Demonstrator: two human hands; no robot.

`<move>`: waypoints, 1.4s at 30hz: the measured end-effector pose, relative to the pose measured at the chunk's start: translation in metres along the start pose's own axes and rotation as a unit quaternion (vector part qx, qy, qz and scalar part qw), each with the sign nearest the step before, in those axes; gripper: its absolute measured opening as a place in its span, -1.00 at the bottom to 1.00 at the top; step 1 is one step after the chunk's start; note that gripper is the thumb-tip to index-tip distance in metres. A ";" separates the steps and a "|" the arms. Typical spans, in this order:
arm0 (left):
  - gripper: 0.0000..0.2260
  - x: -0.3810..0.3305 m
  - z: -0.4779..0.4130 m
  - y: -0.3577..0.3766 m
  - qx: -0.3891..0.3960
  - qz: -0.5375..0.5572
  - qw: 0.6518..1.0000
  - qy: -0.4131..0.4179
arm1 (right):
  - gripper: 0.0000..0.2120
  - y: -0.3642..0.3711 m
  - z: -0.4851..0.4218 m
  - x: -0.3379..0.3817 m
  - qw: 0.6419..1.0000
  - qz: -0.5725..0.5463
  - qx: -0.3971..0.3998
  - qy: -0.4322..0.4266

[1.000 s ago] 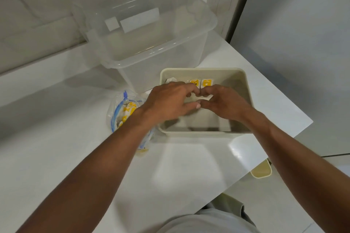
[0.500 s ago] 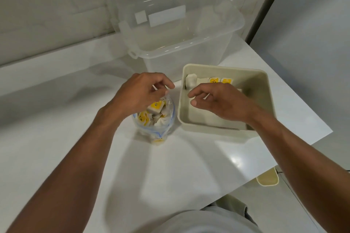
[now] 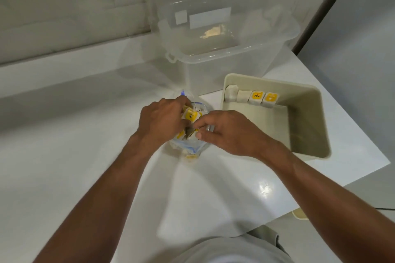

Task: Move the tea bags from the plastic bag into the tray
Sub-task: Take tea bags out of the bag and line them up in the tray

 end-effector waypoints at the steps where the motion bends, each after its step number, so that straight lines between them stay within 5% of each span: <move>1: -0.62 0.001 -0.001 0.003 -0.005 0.012 1.000 -0.007 | -0.73 0.004 0.000 0.002 0.999 0.032 -0.004 -0.009; 8: -0.76 0.004 0.001 0.012 -0.023 0.206 0.977 -0.042 | -0.82 0.001 -0.002 0.006 0.995 0.082 -0.063 0.002; 13: -0.69 0.007 0.009 -0.009 -0.025 0.402 0.915 0.006 | -0.67 -0.013 -0.012 -0.008 0.985 -0.075 -0.114 0.109; 17: -0.70 0.001 0.011 -0.020 -0.010 0.418 0.908 0.034 | -0.83 -0.012 -0.018 -0.007 0.979 -0.139 -0.101 0.114; 23: -0.77 0.010 0.005 -0.031 -0.030 0.277 0.959 0.057 | -0.83 -0.012 -0.018 -0.010 0.978 -0.121 -0.103 0.133; 27: -0.84 0.011 0.003 -0.030 0.036 0.077 0.994 0.071 | -0.84 -0.009 -0.018 -0.013 0.982 -0.095 -0.087 0.138; 32: -0.85 0.004 0.002 -0.026 0.101 -0.056 0.987 0.112 | -0.85 -0.008 -0.020 -0.012 0.985 -0.080 -0.084 0.129; 42: -0.87 -0.010 0.004 -0.018 0.077 -0.115 0.982 0.130 | -0.92 -0.008 -0.021 -0.018 0.987 -0.070 -0.073 0.129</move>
Point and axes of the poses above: each hand's wrist, its own z-axis away from the middle knuckle, its own y-axis out of the palm, x = y × z, the point moved 4 cm from there along -z, towards the middle knuckle, and after that the axes turned 6 degrees about y, right-handed, at the moved point
